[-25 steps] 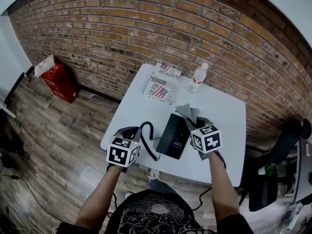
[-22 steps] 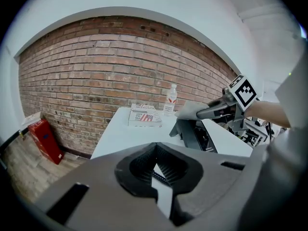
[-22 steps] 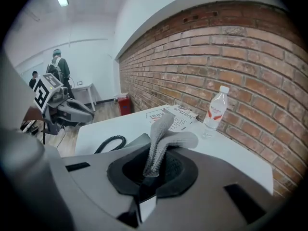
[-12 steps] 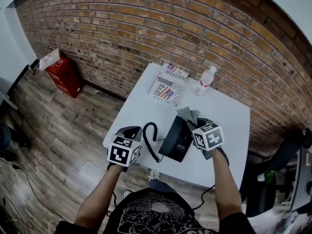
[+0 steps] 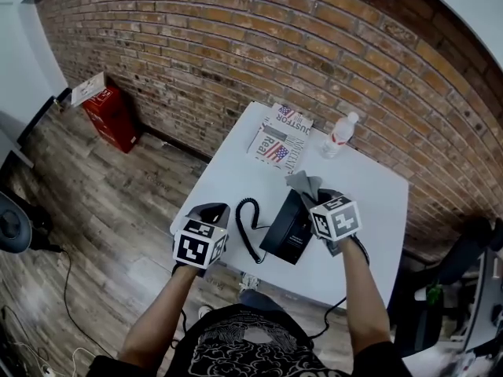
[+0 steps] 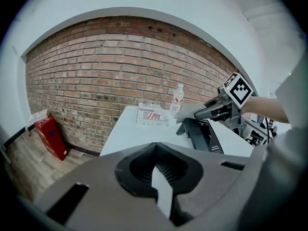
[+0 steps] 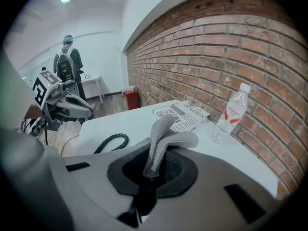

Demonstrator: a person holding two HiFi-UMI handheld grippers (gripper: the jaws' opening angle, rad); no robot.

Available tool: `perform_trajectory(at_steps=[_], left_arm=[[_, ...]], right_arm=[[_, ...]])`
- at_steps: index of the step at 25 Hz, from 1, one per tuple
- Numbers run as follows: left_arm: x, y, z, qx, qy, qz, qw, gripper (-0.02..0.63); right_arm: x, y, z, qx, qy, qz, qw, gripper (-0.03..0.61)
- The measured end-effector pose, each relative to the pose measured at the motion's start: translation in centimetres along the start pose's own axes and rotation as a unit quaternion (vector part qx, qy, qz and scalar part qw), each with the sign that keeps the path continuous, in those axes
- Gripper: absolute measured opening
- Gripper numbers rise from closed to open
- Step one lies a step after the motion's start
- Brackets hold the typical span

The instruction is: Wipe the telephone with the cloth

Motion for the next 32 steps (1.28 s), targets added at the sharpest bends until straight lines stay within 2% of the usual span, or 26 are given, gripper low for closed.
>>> perform_trajectory(at_steps=[15,22,32], left_arm=[[1.1,0.6,0.8,0.0,-0.023,0.018,0.9996,0.006],[1.9,0.7,1.2,-0.002,-0.033,0.027,0.9991,0.006],[2.5,1.7,1.9,-0.001,-0.044,0.039,0.9983,0.006]], right_arm=[[1.0,-1.9,-1.7,-0.003,-0.028,0.017,0.999,0.011],[2.0,-3.3,-2.6,0.001,-0.034,0.046,0.998,0.011],[3.6,-2.8,-3.6,0.023,-0.027,0.106,0.994,0.011]])
Point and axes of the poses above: the fingertips, and each gripper's own axes: z backward along the fingers, x to its left, y out of its underside, the point moved 2 cm from there along z, backward along the fingers, and after that the axes turned 5 degrees about x, right-handed, at the moved point
